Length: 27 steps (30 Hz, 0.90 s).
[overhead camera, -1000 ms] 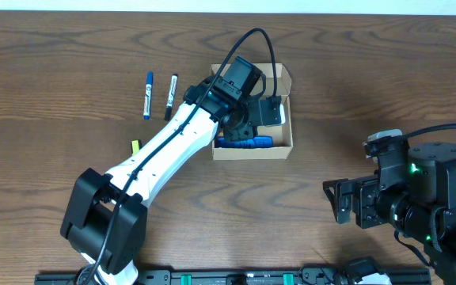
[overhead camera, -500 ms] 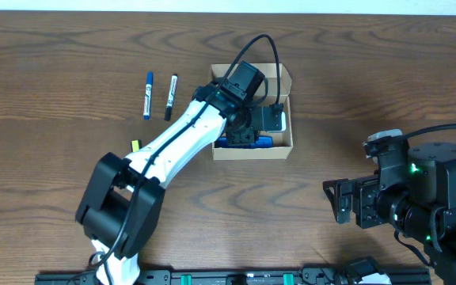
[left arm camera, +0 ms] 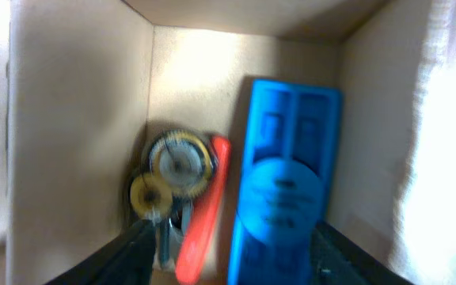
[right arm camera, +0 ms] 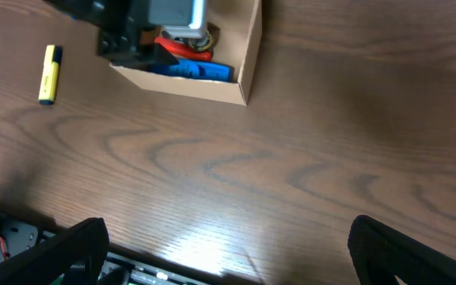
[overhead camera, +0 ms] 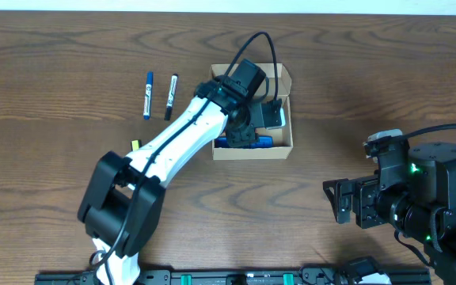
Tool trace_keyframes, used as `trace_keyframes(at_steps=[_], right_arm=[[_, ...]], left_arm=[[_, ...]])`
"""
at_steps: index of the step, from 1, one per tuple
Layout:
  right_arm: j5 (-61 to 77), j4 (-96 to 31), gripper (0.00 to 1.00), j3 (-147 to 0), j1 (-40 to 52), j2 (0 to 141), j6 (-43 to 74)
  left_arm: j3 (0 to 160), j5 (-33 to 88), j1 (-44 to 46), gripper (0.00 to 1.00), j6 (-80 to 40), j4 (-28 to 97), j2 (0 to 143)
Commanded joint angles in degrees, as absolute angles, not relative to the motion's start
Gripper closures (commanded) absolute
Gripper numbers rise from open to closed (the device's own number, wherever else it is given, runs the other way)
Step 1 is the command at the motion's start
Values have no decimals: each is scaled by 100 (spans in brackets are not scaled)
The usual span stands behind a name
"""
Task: Pack container
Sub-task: 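Carry the tape roller into the box and release it, then move the left gripper over the yellow highlighter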
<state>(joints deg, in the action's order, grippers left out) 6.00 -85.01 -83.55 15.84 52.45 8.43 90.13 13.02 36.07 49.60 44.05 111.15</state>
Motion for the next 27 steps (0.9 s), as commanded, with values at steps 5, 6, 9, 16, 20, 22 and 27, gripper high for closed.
trace_keyframes(at_steps=[5, 6, 9, 16, 20, 22, 27], right_arm=[[624, -8510, 1, -8357, 1621, 5240, 764], [624, -8510, 1, -8357, 1621, 5240, 764], [624, -8510, 1, -8357, 1621, 5240, 764], [624, -8510, 1, -8357, 1621, 5240, 764], [624, -8510, 1, -8357, 1621, 5240, 764], [624, -8510, 1, -8357, 1621, 5240, 764], [624, -8510, 1, -8357, 1621, 5240, 764]], left_arm=[[9854, 843, 3548, 46, 3734, 5551, 9922], [9874, 711, 3531, 46, 3529, 5645, 9754], [9874, 274, 3415, 48, 2963, 5935, 9153], [9874, 244, 2727, 51, 2427, 6764, 8029], [9845, 261, 2021, 53, 1870, 7303, 7666], [9708, 353, 1649, 53, 1728, 7417, 7564], [8831, 666, 740, 54, 1236, 7220, 7452]])
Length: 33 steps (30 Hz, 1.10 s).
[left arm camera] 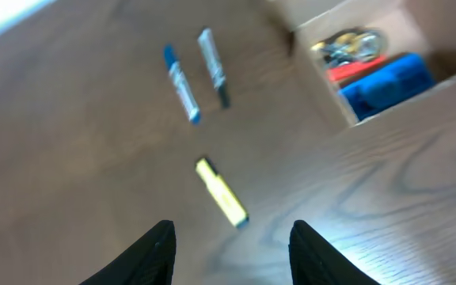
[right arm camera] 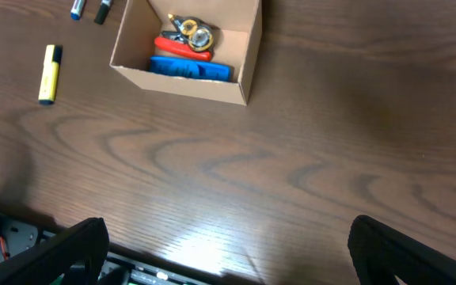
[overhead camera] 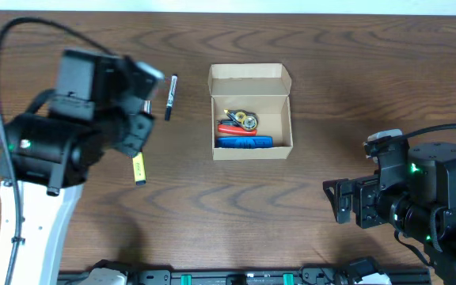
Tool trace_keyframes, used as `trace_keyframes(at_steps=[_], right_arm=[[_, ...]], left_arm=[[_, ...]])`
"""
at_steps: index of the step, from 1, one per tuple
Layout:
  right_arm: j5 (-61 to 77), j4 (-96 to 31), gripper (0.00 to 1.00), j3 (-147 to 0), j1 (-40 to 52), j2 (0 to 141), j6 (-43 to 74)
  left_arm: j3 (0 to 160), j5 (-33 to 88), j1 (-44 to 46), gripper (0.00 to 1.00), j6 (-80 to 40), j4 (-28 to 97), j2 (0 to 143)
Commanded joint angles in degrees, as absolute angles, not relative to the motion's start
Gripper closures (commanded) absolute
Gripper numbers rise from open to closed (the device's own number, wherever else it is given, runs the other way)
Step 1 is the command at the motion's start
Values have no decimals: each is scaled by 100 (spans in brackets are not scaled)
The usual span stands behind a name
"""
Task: Pack container
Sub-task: 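Move the left gripper over the yellow highlighter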
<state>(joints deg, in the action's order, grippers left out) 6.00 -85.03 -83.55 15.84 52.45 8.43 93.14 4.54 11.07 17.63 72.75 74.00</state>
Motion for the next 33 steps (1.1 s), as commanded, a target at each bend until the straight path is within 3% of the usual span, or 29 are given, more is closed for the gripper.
trace_keyframes(at_steps=[1, 8, 12, 18, 33], right_arm=[[624, -8510, 1, -8357, 1621, 5240, 764], [624, -8510, 1, -8357, 1621, 5240, 764], [624, -8510, 1, -8357, 1621, 5240, 764], [624, -8510, 1, -8357, 1621, 5240, 764], [624, -8510, 1, -8357, 1621, 5240, 764]], left_arm=[[8626, 755, 607, 55, 1149, 7124, 7454], [7116, 784, 263, 54, 652, 6053, 7456], [6215, 121, 263, 49, 163, 5148, 7467], [5231, 43, 263, 43, 108, 4088, 7583], [4729, -1, 266, 39, -27, 2923, 8818]])
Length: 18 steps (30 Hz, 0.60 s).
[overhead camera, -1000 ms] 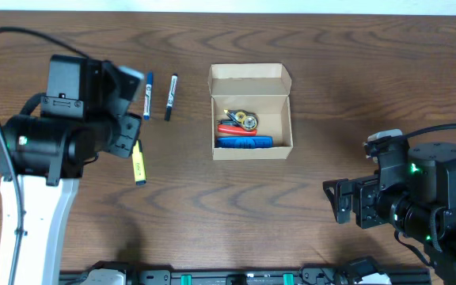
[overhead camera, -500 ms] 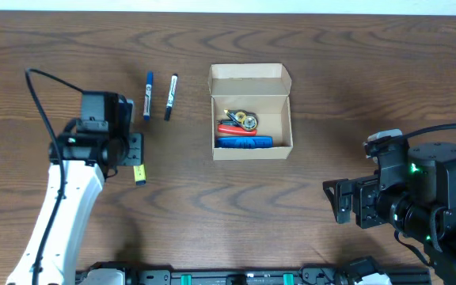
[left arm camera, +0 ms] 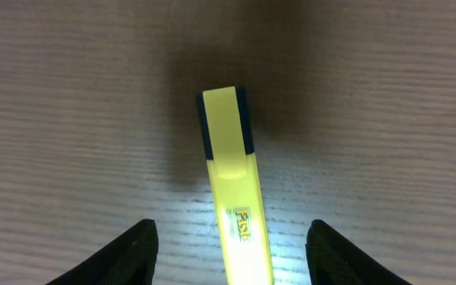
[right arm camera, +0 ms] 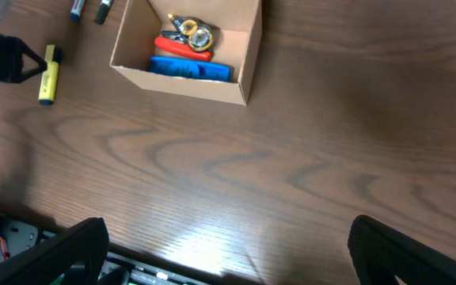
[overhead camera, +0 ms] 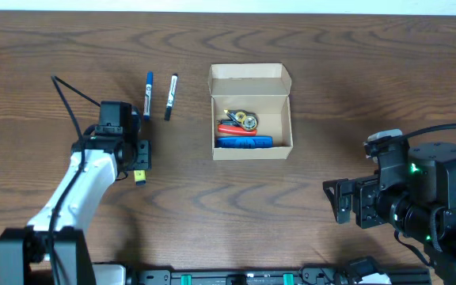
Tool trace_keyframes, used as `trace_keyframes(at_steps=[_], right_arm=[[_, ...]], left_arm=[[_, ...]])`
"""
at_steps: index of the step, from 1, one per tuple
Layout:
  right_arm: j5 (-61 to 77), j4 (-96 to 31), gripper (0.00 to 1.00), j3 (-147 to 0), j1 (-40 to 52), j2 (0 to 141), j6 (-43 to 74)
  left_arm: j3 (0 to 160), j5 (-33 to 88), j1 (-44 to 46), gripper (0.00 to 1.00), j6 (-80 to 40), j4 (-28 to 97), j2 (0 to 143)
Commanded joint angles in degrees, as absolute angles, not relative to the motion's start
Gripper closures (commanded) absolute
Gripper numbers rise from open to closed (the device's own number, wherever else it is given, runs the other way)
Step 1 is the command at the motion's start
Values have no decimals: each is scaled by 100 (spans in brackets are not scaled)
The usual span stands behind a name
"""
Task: Pack container
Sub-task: 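Move the left gripper over the yellow highlighter, then grasp the yellow highlighter with the left gripper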
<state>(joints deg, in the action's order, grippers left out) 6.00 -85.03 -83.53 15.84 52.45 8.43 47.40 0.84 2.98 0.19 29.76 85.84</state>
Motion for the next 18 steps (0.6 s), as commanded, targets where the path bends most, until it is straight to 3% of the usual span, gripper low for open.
trace_keyframes(at_steps=[1, 12, 18], right_arm=[[624, -8510, 1, -8357, 1621, 5240, 764], [624, -8510, 1, -8357, 1621, 5240, 764], [624, -8510, 1, -8357, 1621, 5240, 764]], left_arm=[[4729, -1, 266, 40, -27, 2875, 8910], [4729, -8, 263, 41, -134, 2456, 9572], [4729, -23, 266, 53, -178, 2353, 9675]])
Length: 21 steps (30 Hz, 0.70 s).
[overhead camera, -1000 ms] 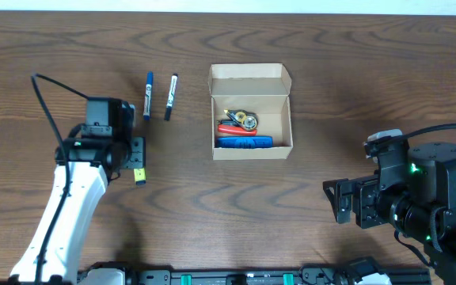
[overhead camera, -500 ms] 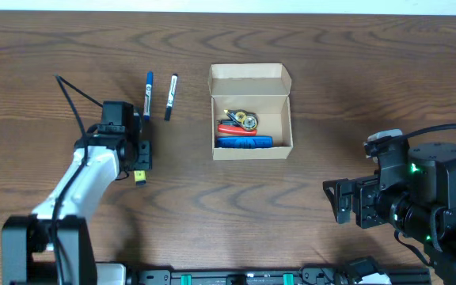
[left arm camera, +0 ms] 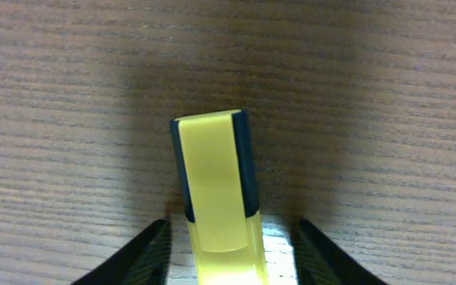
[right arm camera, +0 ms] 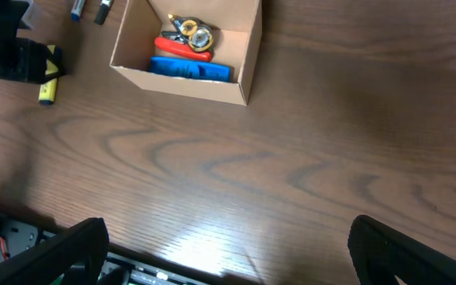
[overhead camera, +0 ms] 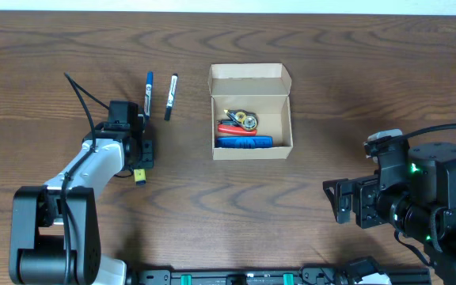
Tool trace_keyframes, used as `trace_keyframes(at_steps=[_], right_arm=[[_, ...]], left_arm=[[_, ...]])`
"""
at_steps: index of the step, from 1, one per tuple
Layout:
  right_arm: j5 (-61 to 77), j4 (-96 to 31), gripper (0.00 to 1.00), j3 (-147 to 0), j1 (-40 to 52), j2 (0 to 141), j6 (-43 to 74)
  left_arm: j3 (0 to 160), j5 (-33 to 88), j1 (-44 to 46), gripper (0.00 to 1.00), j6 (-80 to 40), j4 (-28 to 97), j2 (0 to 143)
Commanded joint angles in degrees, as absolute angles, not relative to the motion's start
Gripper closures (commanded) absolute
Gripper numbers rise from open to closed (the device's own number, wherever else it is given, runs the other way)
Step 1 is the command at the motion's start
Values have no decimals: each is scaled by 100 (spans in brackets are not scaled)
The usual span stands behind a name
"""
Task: Pack container
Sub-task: 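Grasp the yellow highlighter with the left gripper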
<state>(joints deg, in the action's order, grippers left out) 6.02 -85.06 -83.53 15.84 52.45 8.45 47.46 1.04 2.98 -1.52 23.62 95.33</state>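
The yellow highlighter (left arm camera: 216, 190) lies on the wood table, its dark-banded end pointing away from the left wrist camera. My left gripper (left arm camera: 232, 257) is open and low over it, one finger on each side, with a thin gap between each finger and the pen. From overhead the left gripper (overhead camera: 137, 150) covers most of the highlighter (overhead camera: 139, 177), and only its near tip shows. The open cardboard box (overhead camera: 250, 73) stands mid-table and holds a blue case (overhead camera: 244, 142), a red-handled tool and round metal pieces. My right gripper (right arm camera: 228, 253) is open over bare table at the right.
A blue marker (overhead camera: 147, 85) and a black marker (overhead camera: 170, 96) lie side by side just beyond the left gripper, left of the box. The right arm's body (overhead camera: 426, 198) fills the table's lower right.
My left gripper sits closer down on the highlighter, which fills more of the wrist view, and its fingers stand a little nearer the pen's sides. The right arm has not moved.
At first my left gripper was inside the box, open above the blue case and red tool. Then it was high over the table's left side with the highlighter and markers below. After that it was low over the highlighter, and now straddles it.
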Motion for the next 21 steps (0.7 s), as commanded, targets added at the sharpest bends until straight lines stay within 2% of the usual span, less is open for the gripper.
trace_keyframes(at_steps=[1, 5, 11, 21], right_arm=[[624, -8510, 1, -8357, 1621, 5240, 764], [624, -8510, 1, -8357, 1621, 5240, 764], [624, -8510, 1, -8357, 1621, 5240, 764], [624, -8510, 1, -8357, 1621, 5240, 764]], left_arm=[[4729, -23, 266, 58, -176, 2353, 9675], [4737, -23, 266, 75, -176, 2366, 9675], [5076, 5, 268, 82, -346, 2864, 9544], [7255, 191, 701, 94, -668, 4626, 8914]])
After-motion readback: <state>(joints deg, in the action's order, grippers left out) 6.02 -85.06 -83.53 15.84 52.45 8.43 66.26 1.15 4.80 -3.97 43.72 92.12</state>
